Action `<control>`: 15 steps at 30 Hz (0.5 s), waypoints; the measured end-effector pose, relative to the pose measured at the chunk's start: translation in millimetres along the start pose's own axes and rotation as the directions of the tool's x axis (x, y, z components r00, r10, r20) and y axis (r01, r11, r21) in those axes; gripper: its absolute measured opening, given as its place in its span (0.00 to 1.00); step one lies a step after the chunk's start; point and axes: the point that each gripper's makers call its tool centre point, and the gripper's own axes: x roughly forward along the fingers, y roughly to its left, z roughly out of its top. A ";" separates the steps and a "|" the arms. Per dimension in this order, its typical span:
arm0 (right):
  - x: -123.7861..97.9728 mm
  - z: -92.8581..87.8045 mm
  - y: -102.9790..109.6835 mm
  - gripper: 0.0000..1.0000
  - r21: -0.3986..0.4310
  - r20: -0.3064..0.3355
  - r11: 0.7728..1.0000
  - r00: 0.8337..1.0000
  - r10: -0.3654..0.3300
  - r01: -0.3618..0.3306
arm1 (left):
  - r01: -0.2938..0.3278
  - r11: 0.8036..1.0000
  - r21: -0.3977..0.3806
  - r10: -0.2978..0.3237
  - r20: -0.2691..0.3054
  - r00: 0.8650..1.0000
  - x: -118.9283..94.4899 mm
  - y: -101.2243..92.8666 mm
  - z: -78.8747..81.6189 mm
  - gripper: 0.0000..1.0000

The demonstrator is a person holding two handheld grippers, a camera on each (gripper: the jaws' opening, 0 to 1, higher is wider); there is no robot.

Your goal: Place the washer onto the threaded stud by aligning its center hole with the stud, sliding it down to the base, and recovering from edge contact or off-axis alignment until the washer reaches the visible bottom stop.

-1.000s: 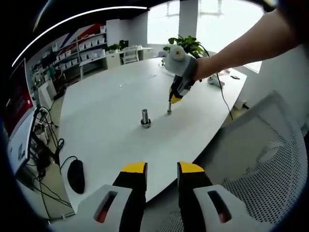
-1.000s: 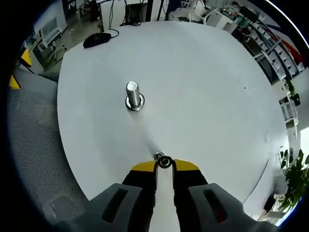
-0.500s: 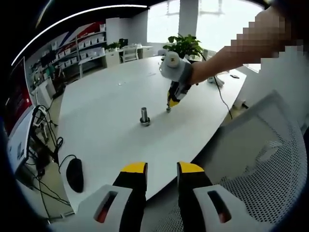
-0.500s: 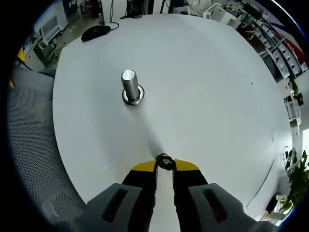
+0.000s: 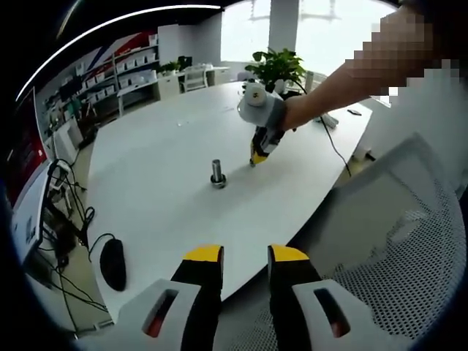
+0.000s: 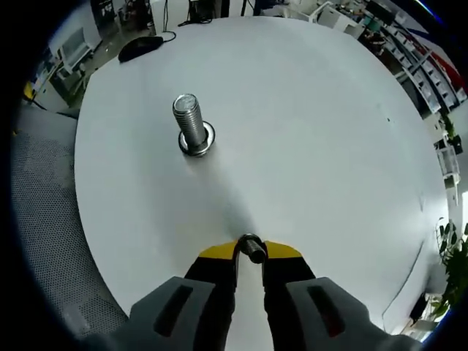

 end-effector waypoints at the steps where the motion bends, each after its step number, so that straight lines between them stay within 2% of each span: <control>1: 0.5 -0.7 -1.8 0.15 0.018 0.001 1.000 1.000 0.000 0.000 | 0.000 1.000 0.000 0.000 -0.001 1.000 -0.8 0.0 0.1 0.22; 4: 2.2 -1.6 -2.4 0.18 0.051 0.001 0.999 1.000 -0.002 0.002 | -0.001 1.000 0.002 0.001 -0.003 1.000 -1.1 0.2 -0.3 0.22; 9: -0.8 -7.7 1.4 0.21 0.012 -0.005 1.000 1.000 -0.021 0.021 | -0.006 1.000 0.008 0.006 -0.001 1.000 -0.9 0.2 0.1 0.22; 15: -10.5 -15.3 5.0 0.21 0.053 0.013 0.998 0.999 -0.036 0.036 | -0.007 1.000 0.011 0.006 0.010 1.000 -2.4 0.0 2.5 0.22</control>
